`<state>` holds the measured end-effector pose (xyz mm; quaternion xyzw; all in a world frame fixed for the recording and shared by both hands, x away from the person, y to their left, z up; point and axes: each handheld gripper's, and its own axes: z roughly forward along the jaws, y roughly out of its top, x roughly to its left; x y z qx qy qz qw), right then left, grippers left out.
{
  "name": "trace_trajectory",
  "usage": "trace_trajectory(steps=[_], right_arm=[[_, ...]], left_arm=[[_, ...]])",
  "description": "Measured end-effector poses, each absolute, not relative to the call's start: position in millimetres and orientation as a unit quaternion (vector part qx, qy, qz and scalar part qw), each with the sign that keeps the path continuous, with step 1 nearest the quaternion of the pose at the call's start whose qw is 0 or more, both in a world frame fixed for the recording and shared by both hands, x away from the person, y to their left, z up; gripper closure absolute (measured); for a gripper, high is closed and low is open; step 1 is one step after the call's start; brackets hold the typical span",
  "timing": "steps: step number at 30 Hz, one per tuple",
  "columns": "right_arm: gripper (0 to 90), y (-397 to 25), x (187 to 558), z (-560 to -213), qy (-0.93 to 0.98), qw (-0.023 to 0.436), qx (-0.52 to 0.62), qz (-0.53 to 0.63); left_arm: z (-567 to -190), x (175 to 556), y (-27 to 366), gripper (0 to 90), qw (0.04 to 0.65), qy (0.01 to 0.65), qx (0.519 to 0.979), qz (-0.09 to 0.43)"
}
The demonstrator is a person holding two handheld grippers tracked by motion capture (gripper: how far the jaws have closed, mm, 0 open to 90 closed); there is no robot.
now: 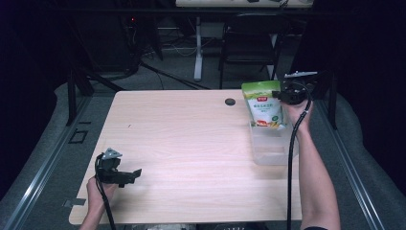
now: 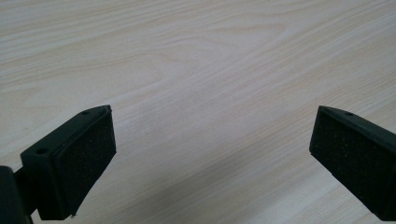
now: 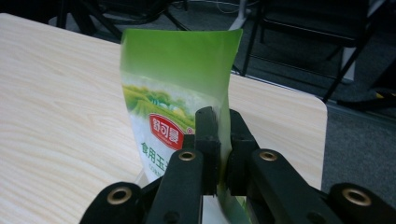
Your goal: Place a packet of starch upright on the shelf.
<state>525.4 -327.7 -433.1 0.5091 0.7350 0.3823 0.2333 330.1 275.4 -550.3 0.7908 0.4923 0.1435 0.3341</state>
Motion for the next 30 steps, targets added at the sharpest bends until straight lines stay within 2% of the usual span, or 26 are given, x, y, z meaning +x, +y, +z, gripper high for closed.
trace_trajectory(steps=[7, 12, 15, 16, 18, 20, 21, 24, 30], right_arm=[[84.4, -334, 526, -439, 0.713, 0.236, 0.544, 0.375], [77.4, -337, 525, -439, 0.705, 0.238, 0.553, 0.374], [63.3, -338, 524, -437, 0.701, 0.241, 0.561, 0.369], [51.9, -341, 523, -435, 0.698, 0.24, 0.568, 0.365], [49.5, -343, 522, -435, 0.698, 0.237, 0.569, 0.366], [42.4, -346, 518, -433, 0.695, 0.23, 0.57, 0.374], [35.0, -347, 516, -431, 0.693, 0.224, 0.572, 0.378], [26.7, -349, 510, -426, 0.7, 0.213, 0.568, 0.377], [15.7, -346, 494, -411, 0.714, 0.182, 0.553, 0.389]], left_arm=[[-550, 330, 275, 0.4, 0.334, 0.492, 0.791, 0.143], [-550, 330, 276, 0.3, 0.334, 0.494, 0.79, 0.144], [-550, 330, 275, 0.4, 0.334, 0.492, 0.79, 0.144], [-550, 329, 275, 0.4, 0.335, 0.492, 0.79, 0.145], [-550, 330, 275, 0.3, 0.334, 0.492, 0.791, 0.144], [-550, 330, 275, 0.4, 0.334, 0.492, 0.791, 0.144], [-550, 330, 275, 0.4, 0.335, 0.492, 0.791, 0.144], [-550, 330, 274, 0.4, 0.335, 0.491, 0.791, 0.145], [-549, 329, 273, 0.4, 0.335, 0.489, 0.792, 0.145]])
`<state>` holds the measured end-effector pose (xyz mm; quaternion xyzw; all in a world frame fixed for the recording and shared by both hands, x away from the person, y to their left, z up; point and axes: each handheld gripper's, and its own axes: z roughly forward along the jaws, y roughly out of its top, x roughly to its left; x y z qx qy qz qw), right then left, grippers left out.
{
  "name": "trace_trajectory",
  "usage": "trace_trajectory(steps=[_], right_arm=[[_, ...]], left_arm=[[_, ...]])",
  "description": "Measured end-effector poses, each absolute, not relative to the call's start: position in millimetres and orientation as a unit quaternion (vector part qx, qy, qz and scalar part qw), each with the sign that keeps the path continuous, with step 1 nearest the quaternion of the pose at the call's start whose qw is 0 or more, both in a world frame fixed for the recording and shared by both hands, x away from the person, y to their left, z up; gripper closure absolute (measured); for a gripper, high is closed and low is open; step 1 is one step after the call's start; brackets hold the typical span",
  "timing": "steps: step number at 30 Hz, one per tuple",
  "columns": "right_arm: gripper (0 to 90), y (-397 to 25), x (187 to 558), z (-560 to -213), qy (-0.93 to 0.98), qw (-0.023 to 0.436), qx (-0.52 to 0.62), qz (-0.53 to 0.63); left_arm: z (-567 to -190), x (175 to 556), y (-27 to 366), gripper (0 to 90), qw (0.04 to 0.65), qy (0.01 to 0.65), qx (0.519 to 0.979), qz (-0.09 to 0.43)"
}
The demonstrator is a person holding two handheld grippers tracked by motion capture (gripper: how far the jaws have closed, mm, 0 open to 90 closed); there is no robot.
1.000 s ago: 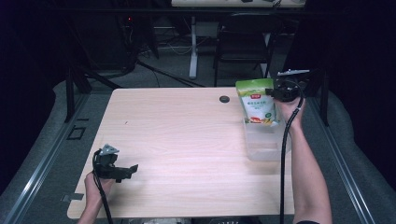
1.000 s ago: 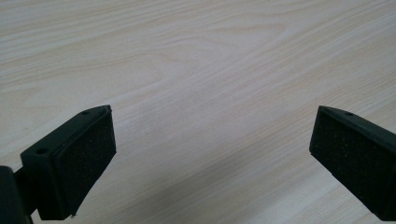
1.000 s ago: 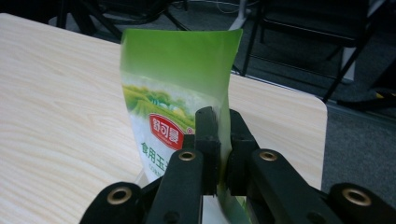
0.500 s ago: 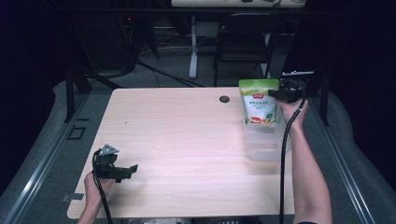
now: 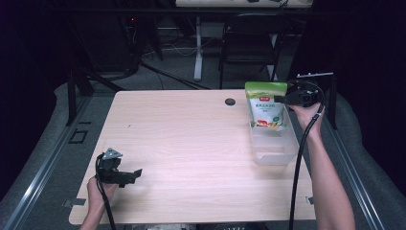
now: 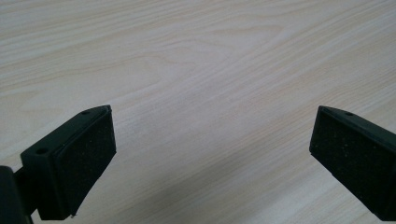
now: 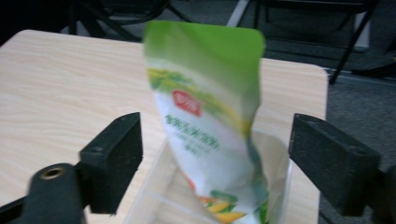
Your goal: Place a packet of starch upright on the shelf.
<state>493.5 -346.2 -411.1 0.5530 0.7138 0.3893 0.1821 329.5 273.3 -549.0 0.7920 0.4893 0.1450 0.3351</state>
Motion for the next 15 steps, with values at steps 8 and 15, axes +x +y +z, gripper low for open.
trace_trajectory(steps=[8, 15], right_arm=[[8.8, -334, 459, -389, 0.741, 0.162, 0.514, 0.401], [6.2, -310, 417, -373, 0.777, 0.16, 0.462, 0.396]], left_arm=[[-548, 329, 273, 0.4, 0.336, 0.49, 0.791, 0.146], [-548, 329, 272, 0.4, 0.335, 0.486, 0.794, 0.148]])
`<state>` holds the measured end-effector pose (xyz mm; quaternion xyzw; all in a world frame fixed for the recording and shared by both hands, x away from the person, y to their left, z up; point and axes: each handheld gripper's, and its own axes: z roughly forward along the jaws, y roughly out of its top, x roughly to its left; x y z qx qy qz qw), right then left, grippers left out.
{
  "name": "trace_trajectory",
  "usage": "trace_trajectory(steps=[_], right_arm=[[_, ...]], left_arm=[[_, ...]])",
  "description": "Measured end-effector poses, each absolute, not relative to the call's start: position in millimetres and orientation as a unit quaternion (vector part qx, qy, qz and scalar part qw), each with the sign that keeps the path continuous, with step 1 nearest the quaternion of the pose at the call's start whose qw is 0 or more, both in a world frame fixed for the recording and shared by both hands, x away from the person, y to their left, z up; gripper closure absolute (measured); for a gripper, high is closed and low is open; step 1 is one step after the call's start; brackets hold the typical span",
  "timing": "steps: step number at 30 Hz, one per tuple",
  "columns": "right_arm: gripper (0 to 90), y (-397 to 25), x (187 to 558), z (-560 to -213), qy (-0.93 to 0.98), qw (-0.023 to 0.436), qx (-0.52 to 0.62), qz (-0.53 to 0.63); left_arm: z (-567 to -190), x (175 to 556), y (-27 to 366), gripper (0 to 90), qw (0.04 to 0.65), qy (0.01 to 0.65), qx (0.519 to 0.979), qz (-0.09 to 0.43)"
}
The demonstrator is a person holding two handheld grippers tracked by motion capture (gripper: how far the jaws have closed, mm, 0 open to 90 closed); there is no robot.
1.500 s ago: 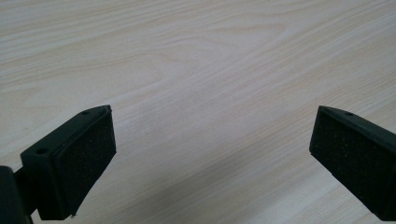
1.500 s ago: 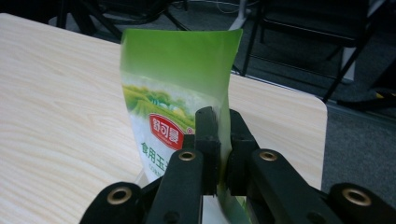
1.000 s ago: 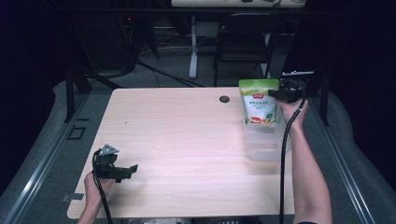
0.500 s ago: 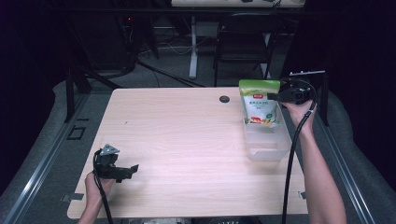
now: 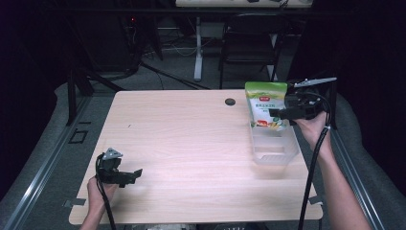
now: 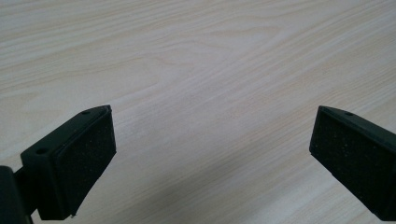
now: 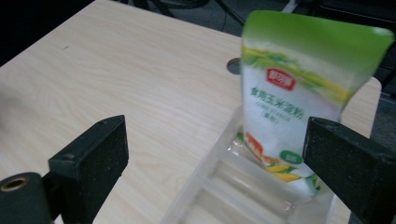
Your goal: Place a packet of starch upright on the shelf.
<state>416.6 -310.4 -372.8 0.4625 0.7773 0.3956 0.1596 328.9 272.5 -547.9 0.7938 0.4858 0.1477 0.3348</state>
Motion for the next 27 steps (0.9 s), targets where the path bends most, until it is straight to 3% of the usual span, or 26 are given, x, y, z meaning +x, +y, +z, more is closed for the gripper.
trace_trajectory(steps=[14, 27], right_arm=[[4.8, -272, 343, -371, 0.821, 0.157, 0.39, 0.386], [4.4, -243, 291, -418, 0.85, 0.124, 0.362, 0.362]], left_arm=[[-547, 328, 272, 0.4, 0.336, 0.487, 0.793, 0.147], [-547, 328, 271, 0.4, 0.338, 0.484, 0.794, 0.146]])
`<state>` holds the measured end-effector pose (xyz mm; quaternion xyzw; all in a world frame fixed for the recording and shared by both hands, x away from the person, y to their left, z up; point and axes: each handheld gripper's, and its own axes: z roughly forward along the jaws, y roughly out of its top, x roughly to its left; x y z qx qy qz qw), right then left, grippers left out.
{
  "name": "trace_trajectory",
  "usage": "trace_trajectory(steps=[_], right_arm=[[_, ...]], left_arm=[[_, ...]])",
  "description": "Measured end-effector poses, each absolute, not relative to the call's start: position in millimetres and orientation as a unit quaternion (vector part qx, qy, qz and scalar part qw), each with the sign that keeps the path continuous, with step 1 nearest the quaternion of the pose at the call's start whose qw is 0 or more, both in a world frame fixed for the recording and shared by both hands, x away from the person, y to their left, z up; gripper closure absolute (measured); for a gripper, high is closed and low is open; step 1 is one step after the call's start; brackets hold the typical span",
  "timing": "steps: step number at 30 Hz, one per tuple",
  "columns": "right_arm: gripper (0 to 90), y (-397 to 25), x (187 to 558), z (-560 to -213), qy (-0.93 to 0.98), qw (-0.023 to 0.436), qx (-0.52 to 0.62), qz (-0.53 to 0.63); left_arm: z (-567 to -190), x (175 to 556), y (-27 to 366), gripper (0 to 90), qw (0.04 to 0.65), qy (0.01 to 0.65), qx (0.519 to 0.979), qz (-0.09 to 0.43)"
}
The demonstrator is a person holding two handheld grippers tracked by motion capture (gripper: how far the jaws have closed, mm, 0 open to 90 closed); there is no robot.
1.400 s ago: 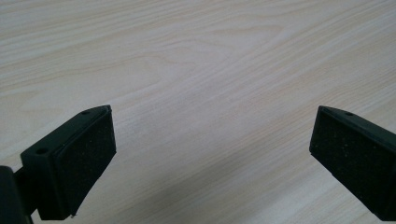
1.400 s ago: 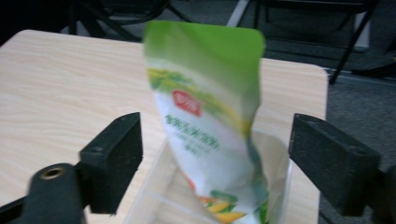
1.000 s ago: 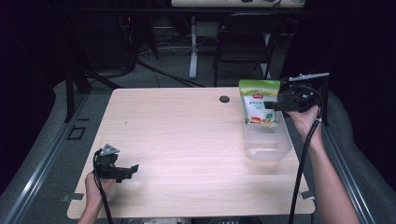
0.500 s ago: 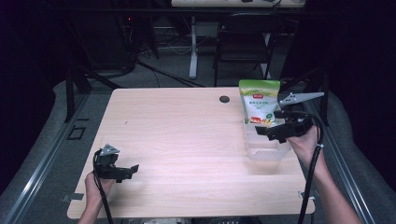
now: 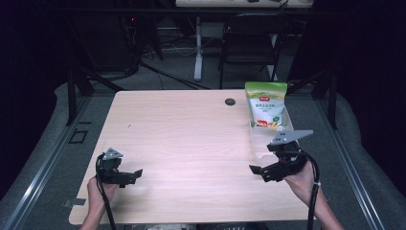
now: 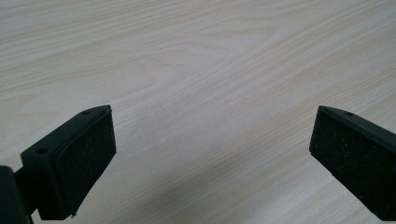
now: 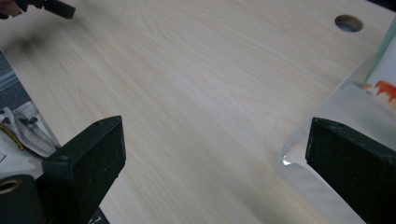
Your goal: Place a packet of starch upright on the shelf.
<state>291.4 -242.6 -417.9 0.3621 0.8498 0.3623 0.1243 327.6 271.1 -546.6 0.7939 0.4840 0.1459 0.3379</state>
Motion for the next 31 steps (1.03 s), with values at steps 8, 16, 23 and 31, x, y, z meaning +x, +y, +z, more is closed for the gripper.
trace_trajectory(steps=[8, 16, 23, 31], right_arm=[[4.5, -245, 279, -464, 0.851, 0.116, 0.381, 0.342], [4.7, -259, 271, -507, 0.846, 0.115, 0.408, 0.323], [7.4, -266, 268, -517, 0.844, 0.121, 0.411, 0.322], [11.2, -270, 272, -522, 0.85, 0.109, 0.403, 0.32]], left_arm=[[-547, 328, 271, 0.4, 0.337, 0.484, 0.794, 0.145], [-548, 328, 270, 0.4, 0.336, 0.483, 0.796, 0.144], [-548, 329, 269, 0.4, 0.333, 0.479, 0.8, 0.143], [-549, 329, 268, 0.6, 0.334, 0.474, 0.802, 0.143]])
